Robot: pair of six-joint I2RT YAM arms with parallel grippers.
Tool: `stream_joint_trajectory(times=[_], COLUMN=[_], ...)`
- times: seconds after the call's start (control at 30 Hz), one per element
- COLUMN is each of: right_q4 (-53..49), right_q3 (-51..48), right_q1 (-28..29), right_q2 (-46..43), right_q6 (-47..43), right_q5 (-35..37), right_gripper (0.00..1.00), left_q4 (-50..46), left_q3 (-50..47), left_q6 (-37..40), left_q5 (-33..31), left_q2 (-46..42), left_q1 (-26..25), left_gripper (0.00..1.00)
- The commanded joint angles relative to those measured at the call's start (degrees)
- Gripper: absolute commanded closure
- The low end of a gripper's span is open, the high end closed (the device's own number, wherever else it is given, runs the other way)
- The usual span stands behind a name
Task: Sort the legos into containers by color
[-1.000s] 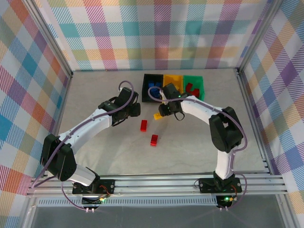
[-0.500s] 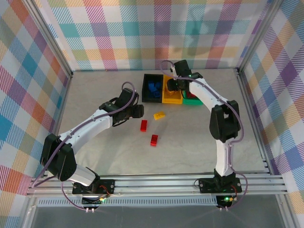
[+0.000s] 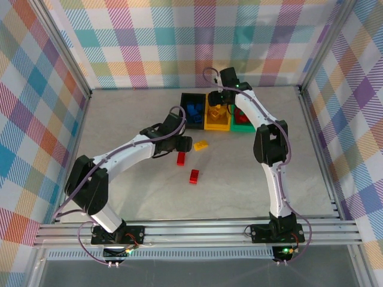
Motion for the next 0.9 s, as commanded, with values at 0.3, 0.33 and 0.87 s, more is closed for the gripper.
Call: stream_joint_trajectory(times=[0.3, 0.33, 0.87], right_q4=[2.9, 3.6, 5.7], right_q3=[-28.7, -31.6, -60.1], right_q1=[-0.4, -0.8, -4.0], right_q2=[-27.8, -30.5, -56.3], right_q6=[3.3, 3.9, 10.5], right_q5=[-0.9, -1.4, -11.4], right_gripper=[0.3, 0.29, 0.21], left_q4=[5.5, 5.2, -0.9], left_q3=[10.0, 11.2, 23.7], left_q6=[10.1, 10.7, 18.8], left_q5=[8.0, 8.2, 11.1], left_q2=[13.3, 14.5, 27.7], left_q1=[-0.7, -0.7, -0.5], left_gripper=[0.38, 0.38, 0.36])
